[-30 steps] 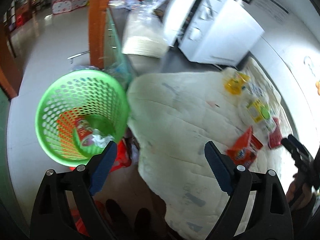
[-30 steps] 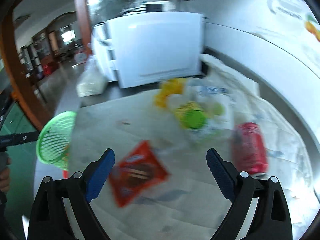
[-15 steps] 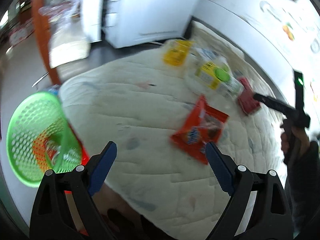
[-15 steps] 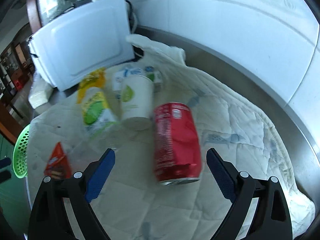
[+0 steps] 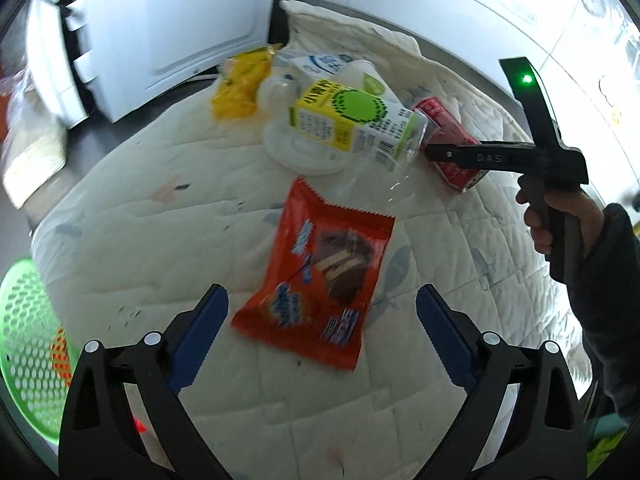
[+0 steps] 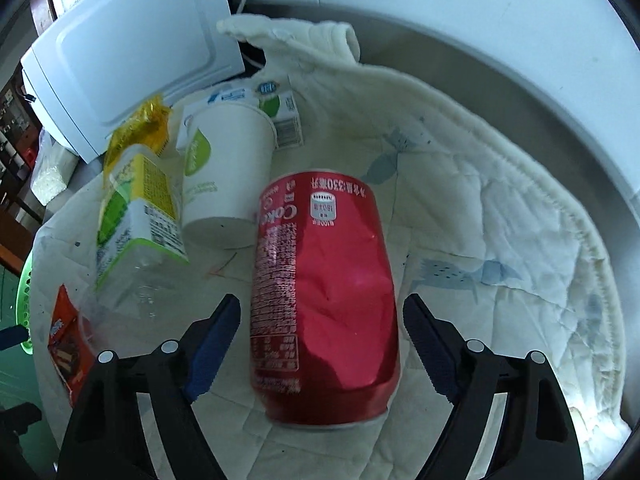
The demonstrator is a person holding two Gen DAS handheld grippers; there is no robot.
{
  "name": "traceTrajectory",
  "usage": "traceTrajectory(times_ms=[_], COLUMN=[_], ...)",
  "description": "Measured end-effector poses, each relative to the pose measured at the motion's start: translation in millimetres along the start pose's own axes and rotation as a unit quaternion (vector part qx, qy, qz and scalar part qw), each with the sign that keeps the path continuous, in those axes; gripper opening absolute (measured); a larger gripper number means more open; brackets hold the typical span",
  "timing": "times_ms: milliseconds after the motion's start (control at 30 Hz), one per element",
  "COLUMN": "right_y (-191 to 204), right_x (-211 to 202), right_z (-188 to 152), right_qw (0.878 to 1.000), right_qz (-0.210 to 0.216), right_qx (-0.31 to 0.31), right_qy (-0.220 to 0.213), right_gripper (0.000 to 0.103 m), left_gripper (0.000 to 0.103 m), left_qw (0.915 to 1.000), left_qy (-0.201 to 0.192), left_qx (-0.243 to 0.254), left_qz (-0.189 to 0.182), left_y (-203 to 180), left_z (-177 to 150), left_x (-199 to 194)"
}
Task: Collect trash
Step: 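Grasp the red snack wrapper with the left tool while the right tool grasps the cola can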
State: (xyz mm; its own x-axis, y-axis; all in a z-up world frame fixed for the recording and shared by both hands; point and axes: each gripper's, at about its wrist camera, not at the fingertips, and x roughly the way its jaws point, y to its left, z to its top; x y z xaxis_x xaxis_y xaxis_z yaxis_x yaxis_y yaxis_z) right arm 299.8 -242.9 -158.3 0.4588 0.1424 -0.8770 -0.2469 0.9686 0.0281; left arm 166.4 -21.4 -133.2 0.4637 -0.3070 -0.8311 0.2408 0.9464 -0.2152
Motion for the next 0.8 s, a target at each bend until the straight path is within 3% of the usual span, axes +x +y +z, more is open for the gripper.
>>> traceTrajectory(times_ms=[433, 500, 567, 800], right_y=[4, 2, 0, -6], right_x=[22, 19, 15, -6], right_z=[2, 0, -3, -13], right_qw=[1.0, 1.0, 1.0, 1.0], right_qz=[0.006, 0.007, 0.007, 0.014], right_qx=[-0.002, 0.0, -0.001, 0.007], right_qy=[0.018, 0.017, 0.016, 0.003], right_gripper=[0.062, 0.062, 0.062, 0.062], left_gripper=[0.092, 0.087, 0.073, 0.052], left_qw=[0.9993, 0.9993, 0.9992, 0.9996], left_qy=[0.028, 0.024, 0.026, 0.016], left_qx=[0.02, 0.024, 0.026, 0.024], left_qz=[0.012, 0.017, 0.013, 0.008], left_y=[-4, -5, -5, -7], left_z=[8, 9, 10, 9], left_x=[43, 46, 49, 43])
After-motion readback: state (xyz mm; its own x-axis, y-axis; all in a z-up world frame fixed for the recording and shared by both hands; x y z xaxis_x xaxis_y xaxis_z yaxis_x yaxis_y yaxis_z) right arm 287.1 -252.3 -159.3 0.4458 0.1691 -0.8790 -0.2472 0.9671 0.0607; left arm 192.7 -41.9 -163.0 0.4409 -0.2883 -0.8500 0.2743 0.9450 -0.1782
